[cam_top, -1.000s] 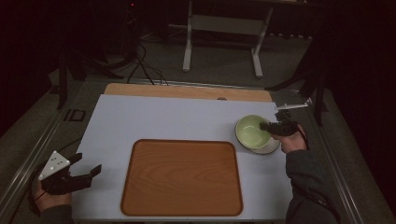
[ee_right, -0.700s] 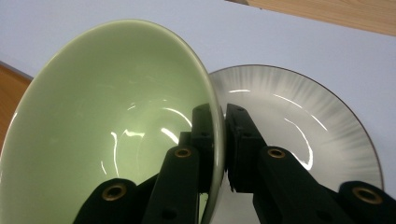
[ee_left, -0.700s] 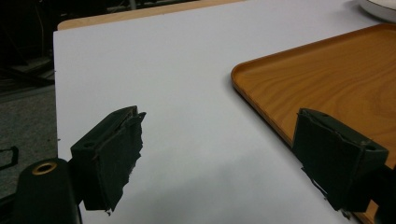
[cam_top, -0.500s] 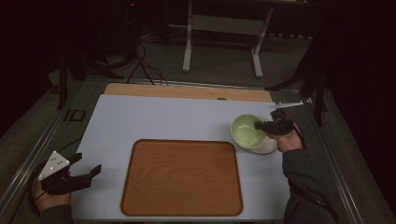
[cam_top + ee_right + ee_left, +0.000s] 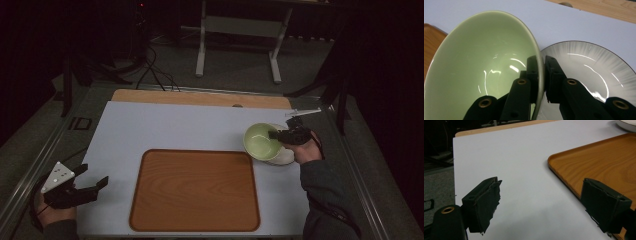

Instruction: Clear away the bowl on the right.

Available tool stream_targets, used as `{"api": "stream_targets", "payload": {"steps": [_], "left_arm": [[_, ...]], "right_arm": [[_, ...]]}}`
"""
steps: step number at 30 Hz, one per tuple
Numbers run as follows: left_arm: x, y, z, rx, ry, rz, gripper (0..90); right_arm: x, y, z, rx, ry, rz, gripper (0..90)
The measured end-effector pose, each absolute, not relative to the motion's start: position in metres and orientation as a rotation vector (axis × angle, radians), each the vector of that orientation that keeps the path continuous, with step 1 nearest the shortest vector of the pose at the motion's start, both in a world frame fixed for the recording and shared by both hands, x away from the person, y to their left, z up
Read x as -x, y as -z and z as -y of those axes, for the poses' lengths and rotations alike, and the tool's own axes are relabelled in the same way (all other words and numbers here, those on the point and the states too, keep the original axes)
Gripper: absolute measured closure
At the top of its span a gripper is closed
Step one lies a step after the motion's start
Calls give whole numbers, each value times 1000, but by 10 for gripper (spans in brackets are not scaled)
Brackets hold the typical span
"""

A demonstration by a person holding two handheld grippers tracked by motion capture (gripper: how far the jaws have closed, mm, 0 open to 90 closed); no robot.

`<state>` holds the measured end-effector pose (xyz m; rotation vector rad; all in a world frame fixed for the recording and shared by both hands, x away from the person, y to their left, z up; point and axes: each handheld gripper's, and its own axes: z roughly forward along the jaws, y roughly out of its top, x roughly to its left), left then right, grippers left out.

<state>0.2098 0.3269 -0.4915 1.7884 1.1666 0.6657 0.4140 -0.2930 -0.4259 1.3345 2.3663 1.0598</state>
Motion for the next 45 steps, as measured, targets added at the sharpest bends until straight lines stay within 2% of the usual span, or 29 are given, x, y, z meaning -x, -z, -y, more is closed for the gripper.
{"api": "stream_targets", "payload": {"steps": [45], "left_arm": [[-209, 491, -327, -1788, -668, -1162, 158]], "right_arm": [[-398, 428, 239, -1153, -1116, -2498, 827]]}}
